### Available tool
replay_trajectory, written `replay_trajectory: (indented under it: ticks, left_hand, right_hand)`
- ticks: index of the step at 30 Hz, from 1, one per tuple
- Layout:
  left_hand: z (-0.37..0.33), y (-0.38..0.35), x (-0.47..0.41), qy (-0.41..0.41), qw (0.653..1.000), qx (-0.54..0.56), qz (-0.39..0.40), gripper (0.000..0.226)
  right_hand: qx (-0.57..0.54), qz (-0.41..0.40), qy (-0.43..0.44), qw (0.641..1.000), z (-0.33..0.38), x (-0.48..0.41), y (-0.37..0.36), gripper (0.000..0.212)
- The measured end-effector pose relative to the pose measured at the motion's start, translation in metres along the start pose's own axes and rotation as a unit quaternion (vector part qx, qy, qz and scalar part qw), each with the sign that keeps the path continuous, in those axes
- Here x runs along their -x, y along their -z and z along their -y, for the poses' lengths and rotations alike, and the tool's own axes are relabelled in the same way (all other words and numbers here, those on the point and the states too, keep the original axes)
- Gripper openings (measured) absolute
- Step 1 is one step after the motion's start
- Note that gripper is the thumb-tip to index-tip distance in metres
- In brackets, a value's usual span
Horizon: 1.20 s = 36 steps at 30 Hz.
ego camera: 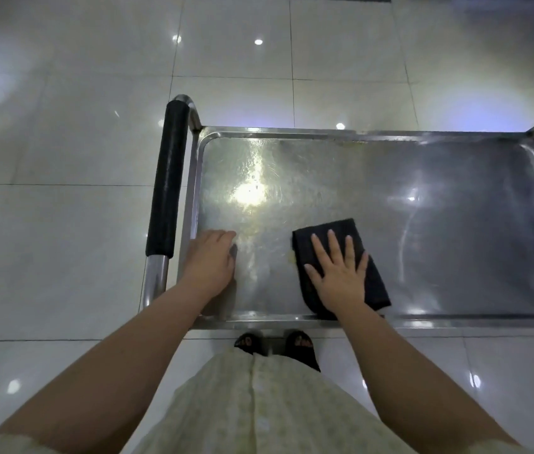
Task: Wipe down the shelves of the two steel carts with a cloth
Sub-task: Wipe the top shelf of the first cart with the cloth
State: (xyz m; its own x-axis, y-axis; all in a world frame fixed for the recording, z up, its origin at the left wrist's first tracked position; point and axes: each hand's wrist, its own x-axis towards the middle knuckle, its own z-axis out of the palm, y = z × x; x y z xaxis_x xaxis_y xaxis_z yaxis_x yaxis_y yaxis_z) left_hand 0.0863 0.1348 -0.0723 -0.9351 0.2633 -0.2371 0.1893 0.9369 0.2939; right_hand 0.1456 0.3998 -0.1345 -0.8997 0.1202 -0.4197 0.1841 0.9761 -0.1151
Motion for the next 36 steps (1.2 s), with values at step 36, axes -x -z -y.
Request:
replay_trajectory:
  ticks: [36]
  left_hand:
    - [-0.021,-0.068,-0.12,-0.004,0.993,-0.118,-0.003,0.061]
  right_hand:
    - [-0.005,-0.074,-0.016,0.997,0.021,-0.128,0.045,0.064]
